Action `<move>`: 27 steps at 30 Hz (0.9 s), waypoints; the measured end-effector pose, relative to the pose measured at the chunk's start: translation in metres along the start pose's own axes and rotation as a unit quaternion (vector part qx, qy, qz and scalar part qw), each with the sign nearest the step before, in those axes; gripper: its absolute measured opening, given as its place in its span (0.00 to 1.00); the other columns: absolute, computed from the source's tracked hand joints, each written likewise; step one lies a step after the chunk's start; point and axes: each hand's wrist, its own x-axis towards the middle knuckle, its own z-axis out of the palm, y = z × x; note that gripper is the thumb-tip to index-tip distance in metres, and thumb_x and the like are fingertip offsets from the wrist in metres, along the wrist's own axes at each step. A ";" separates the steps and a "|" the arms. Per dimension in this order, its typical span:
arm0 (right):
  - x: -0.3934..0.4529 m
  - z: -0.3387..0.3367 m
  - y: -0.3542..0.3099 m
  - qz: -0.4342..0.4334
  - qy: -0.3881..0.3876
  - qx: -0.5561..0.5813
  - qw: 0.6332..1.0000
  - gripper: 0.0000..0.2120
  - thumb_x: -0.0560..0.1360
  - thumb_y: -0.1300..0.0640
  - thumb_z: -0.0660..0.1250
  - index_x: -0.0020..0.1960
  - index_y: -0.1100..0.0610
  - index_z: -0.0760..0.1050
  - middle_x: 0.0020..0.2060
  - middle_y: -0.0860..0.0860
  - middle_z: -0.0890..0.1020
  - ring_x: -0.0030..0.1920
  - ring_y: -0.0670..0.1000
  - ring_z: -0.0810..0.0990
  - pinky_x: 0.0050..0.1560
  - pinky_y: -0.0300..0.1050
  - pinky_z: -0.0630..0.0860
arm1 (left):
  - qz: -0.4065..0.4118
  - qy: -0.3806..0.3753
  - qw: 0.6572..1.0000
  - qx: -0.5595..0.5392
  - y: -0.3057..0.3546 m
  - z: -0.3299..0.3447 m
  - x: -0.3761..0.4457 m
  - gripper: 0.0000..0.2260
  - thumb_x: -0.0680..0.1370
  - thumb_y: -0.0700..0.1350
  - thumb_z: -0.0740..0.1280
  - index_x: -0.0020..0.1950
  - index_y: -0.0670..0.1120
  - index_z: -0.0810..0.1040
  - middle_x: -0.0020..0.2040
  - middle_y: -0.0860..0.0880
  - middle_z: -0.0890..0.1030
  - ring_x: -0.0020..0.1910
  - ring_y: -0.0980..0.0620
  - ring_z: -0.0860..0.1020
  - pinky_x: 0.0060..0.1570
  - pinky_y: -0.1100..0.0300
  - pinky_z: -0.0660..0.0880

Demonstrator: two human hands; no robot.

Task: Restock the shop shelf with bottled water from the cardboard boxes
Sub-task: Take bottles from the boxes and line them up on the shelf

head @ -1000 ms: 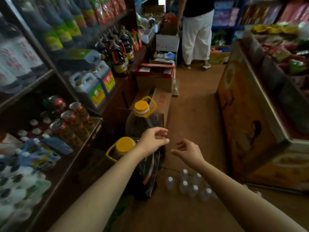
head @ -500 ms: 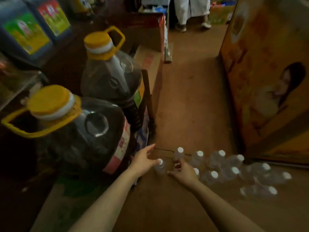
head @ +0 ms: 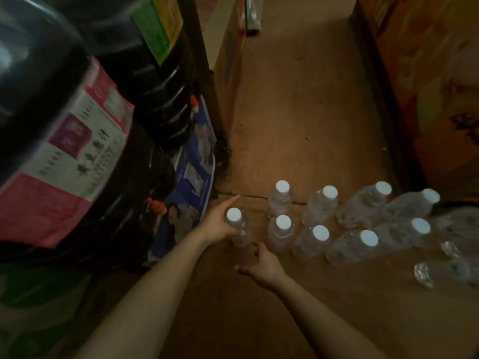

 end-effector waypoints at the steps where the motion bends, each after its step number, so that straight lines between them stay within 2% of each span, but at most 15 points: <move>1: 0.003 0.001 0.004 0.005 0.003 0.003 1.000 0.42 0.68 0.49 0.76 0.74 0.57 0.59 0.68 0.54 0.72 0.67 0.53 0.72 0.61 0.43 0.72 | 0.001 0.004 1.000 -0.006 -0.002 0.003 0.003 0.39 0.62 0.43 0.80 0.71 0.53 0.68 0.68 0.50 0.72 0.67 0.48 0.71 0.65 0.47 0.72; 4: 0.004 0.003 0.010 0.022 0.009 0.016 1.000 0.44 0.66 0.49 0.77 0.74 0.57 0.59 0.67 0.55 0.73 0.66 0.53 0.72 0.62 0.44 0.73 | 0.002 0.020 1.000 -0.002 -0.004 0.009 0.001 0.32 0.63 0.43 0.80 0.65 0.49 0.74 0.63 0.51 0.77 0.62 0.51 0.75 0.61 0.51 0.75; 11: -0.001 0.006 0.005 0.019 -0.007 0.016 1.000 0.44 0.66 0.49 0.77 0.74 0.56 0.58 0.66 0.54 0.73 0.65 0.53 0.73 0.57 0.41 0.73 | -0.008 0.069 0.997 -0.045 -0.008 0.000 -0.017 0.27 0.66 0.43 0.78 0.64 0.47 0.76 0.59 0.49 0.80 0.59 0.51 0.77 0.58 0.52 0.77; 16: -0.021 0.004 -0.005 0.006 0.003 -0.004 1.000 0.41 0.67 0.53 0.77 0.73 0.56 0.60 0.65 0.54 0.74 0.63 0.52 0.74 0.52 0.39 0.74 | -0.006 0.079 0.995 -0.056 0.009 -0.028 -0.047 0.27 0.61 0.53 0.79 0.58 0.52 0.80 0.53 0.53 0.83 0.55 0.53 0.80 0.56 0.47 0.78; 19: -0.050 -0.008 -0.025 -0.062 0.035 -0.055 0.996 0.36 0.67 0.54 0.76 0.71 0.53 0.65 0.63 0.51 0.76 0.62 0.50 0.75 0.57 0.39 0.73 | 0.008 0.099 0.994 -0.048 0.040 -0.045 -0.074 0.17 0.62 0.51 0.79 0.48 0.57 0.81 0.47 0.56 0.83 0.50 0.57 0.81 0.54 0.48 0.79; 21: -0.074 -0.021 -0.045 -0.129 0.065 -0.125 0.982 0.32 0.68 0.51 0.75 0.69 0.50 0.66 0.63 0.47 0.75 0.63 0.48 0.74 0.62 0.42 0.72 | 0.022 0.106 0.994 -0.036 0.069 -0.057 -0.099 0.14 0.62 0.52 0.80 0.45 0.58 0.81 0.45 0.57 0.84 0.48 0.58 0.81 0.53 0.49 0.80; 25: -0.132 -0.057 -0.103 -0.157 0.096 -0.126 0.975 0.36 0.67 0.49 0.76 0.69 0.47 0.62 0.64 0.46 0.73 0.62 0.46 0.74 0.60 0.44 0.75 | 0.036 0.105 0.993 -0.032 0.137 -0.088 -0.156 0.22 0.62 0.53 0.79 0.54 0.53 0.82 0.48 0.57 0.83 0.50 0.59 0.80 0.55 0.52 0.79; 27: -0.164 -0.077 -0.135 -0.162 0.077 -0.113 0.977 0.40 0.65 0.49 0.77 0.71 0.47 0.60 0.65 0.45 0.73 0.62 0.46 0.74 0.60 0.47 0.76 | 0.052 0.102 0.993 -0.040 0.177 -0.108 -0.186 0.21 0.61 0.55 0.79 0.52 0.53 0.82 0.48 0.57 0.84 0.50 0.59 0.81 0.54 0.52 0.79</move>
